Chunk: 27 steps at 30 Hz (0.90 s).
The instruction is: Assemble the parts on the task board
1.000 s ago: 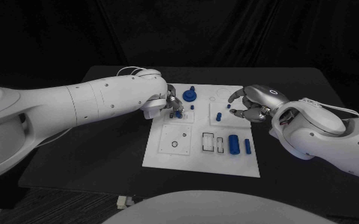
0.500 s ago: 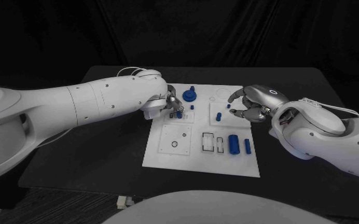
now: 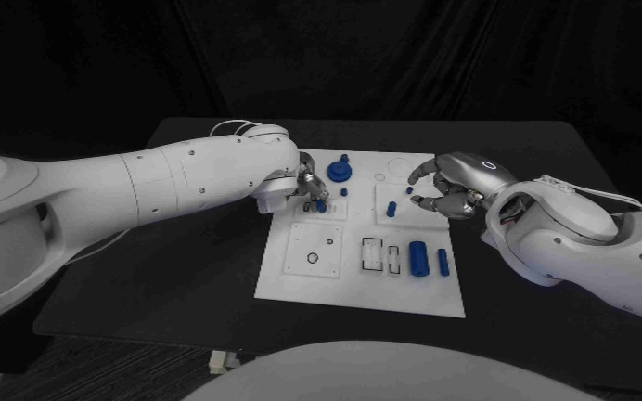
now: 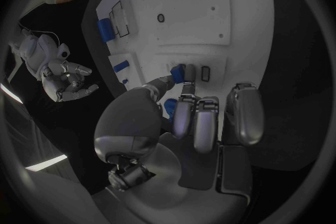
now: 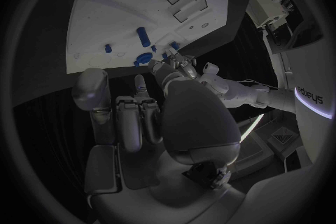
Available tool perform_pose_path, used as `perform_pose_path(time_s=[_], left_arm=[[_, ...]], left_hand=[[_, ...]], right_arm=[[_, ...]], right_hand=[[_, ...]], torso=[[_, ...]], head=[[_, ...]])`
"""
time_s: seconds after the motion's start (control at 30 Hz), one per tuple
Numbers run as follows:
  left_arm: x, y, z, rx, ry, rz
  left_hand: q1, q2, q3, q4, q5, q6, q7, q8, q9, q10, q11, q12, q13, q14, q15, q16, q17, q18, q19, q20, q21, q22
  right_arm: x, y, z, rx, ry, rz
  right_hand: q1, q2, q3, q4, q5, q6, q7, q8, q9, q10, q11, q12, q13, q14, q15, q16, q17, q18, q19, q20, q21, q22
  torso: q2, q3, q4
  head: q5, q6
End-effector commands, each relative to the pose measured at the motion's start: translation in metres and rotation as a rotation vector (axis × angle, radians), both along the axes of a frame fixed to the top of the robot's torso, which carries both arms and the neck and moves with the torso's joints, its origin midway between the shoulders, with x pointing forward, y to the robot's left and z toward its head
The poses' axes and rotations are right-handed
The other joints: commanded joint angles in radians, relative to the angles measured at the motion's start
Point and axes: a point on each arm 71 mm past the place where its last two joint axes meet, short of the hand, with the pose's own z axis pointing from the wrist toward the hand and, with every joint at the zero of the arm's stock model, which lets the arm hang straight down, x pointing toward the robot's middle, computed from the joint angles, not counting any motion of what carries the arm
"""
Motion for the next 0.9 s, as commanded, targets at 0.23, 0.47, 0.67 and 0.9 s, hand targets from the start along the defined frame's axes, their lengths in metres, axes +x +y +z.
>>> perform_pose_path(time_s=[0.23,0.47,0.67,0.9], left_arm=[[-0.0030,-0.0003,-0.0051,0.012,0.030,-0.017],[-0.0027,-0.0004,-0.0053,0.013,0.031,-0.018],[-0.0021,-0.0006,-0.0051,0.007,0.023,-0.014],[-0.0023,-0.0007,-0.0048,-0.005,0.016,-0.016]], left_hand=[[0.011,-0.014,-0.032,0.011,-0.058,-0.024,0.003,-0.016,-0.003,0.010,0.008,-0.003,0.152,0.102,0.009,0.000,0.260,0.006,-0.003,0.008,-0.007,0.183],[0.009,-0.013,-0.060,0.029,-0.111,-0.040,0.008,-0.018,-0.001,0.012,0.012,0.000,0.156,0.103,0.013,0.001,0.261,0.006,-0.001,0.011,-0.007,0.184],[0.012,-0.010,-0.064,0.032,-0.118,-0.041,0.008,-0.017,0.000,0.013,0.012,0.003,0.158,0.104,0.013,0.002,0.263,0.005,0.000,0.012,-0.005,0.184],[0.041,-0.005,-0.072,0.026,-0.065,-0.015,-0.005,0.014,0.018,0.023,0.002,0.017,0.168,0.104,0.005,0.003,0.263,0.004,0.006,0.006,0.005,0.187]], right_arm=[[-0.0003,-0.0007,-0.0011,0.000,-0.002,-0.008],[-0.0006,-0.0007,-0.0025,0.000,0.003,-0.008],[-0.0005,-0.0013,-0.0035,0.000,0.006,-0.010],[-0.0005,-0.0022,-0.0038,0.000,0.006,-0.012]], right_hand=[[0.010,0.000,0.007,0.001,0.004,0.005,-0.001,-0.001,-0.001,0.105,0.005,0.002,0.263,0.106,0.006,0.003,0.263,0.012,-0.003,0.005,-0.005,0.118],[0.010,-0.001,0.007,0.002,0.006,0.008,0.000,-0.002,-0.004,0.105,0.007,0.002,0.263,0.106,0.008,0.003,0.263,0.012,-0.002,0.007,-0.003,0.119],[0.010,-0.001,0.007,0.002,0.006,0.008,0.000,-0.002,-0.004,0.105,0.007,0.002,0.263,0.106,0.008,0.003,0.263,0.012,-0.002,0.007,-0.003,0.119],[0.010,-0.001,0.008,0.002,0.006,0.009,0.000,-0.002,-0.004,0.105,0.007,0.002,0.263,0.106,0.008,0.003,0.263,0.012,-0.002,0.008,-0.003,0.119]], torso=[[0.000,0.0000,0.0002],[0.000,0.0004,0.0002],[0.000,0.0001,-0.0002],[0.000,0.0001,-0.0001]], head=[[0.000,0.000],[0.001,0.000],[0.002,0.000],[0.002,0.000]])
